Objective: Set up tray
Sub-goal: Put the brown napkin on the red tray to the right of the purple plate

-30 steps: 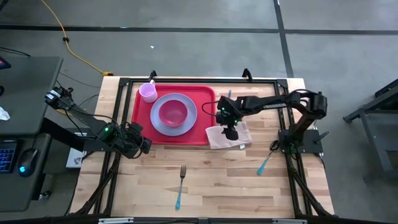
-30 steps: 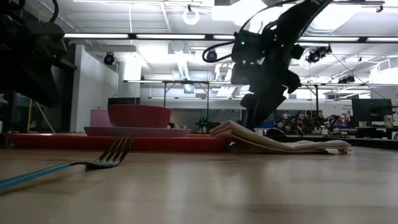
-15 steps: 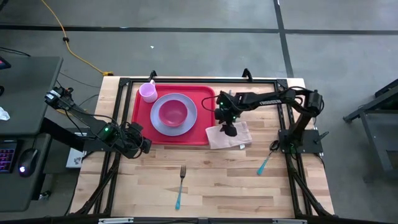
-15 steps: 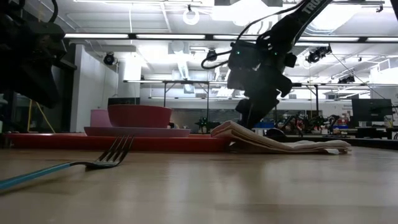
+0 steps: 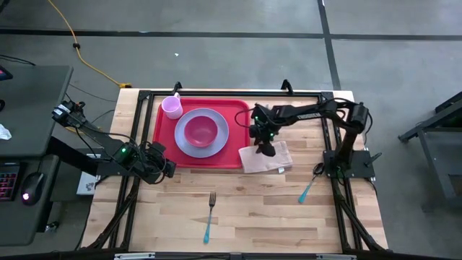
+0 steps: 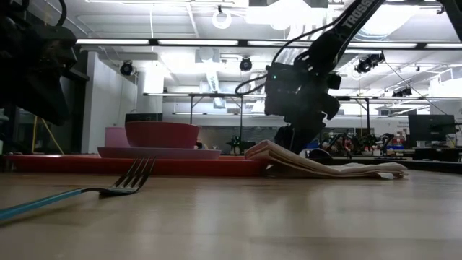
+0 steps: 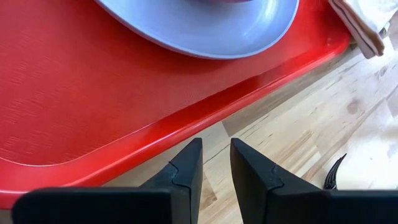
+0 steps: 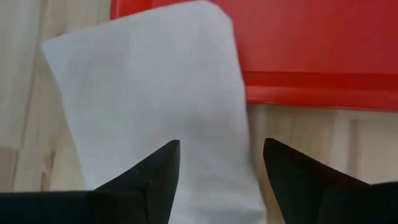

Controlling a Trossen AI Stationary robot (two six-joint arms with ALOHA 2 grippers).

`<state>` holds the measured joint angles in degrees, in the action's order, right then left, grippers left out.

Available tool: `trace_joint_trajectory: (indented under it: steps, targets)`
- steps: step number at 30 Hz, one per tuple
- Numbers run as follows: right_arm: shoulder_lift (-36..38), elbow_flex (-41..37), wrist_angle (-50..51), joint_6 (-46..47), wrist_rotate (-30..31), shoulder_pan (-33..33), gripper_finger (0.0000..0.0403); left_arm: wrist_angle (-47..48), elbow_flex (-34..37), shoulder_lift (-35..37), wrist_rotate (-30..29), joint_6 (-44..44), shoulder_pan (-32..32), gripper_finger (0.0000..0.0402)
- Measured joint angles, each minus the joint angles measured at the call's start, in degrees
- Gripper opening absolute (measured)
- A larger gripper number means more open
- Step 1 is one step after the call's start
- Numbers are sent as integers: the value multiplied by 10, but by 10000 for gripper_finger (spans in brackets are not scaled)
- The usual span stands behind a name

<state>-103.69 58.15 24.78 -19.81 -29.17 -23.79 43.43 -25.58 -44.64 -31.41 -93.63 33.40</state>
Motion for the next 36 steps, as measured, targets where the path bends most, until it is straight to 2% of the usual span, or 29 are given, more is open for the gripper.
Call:
trace_joint_trajectory:
  steps: [24,29,36]
  targets:
    - [-42,1,-24,-19,-54,-6,198,0,0,0,0,-22,0,111]
    - [-43,1,-26,-21,-48,-6,164,0,0,0,0,-22,0,111]
    - [-43,1,-29,-26,-36,-5,94,0,0,0,0,-23,0,111]
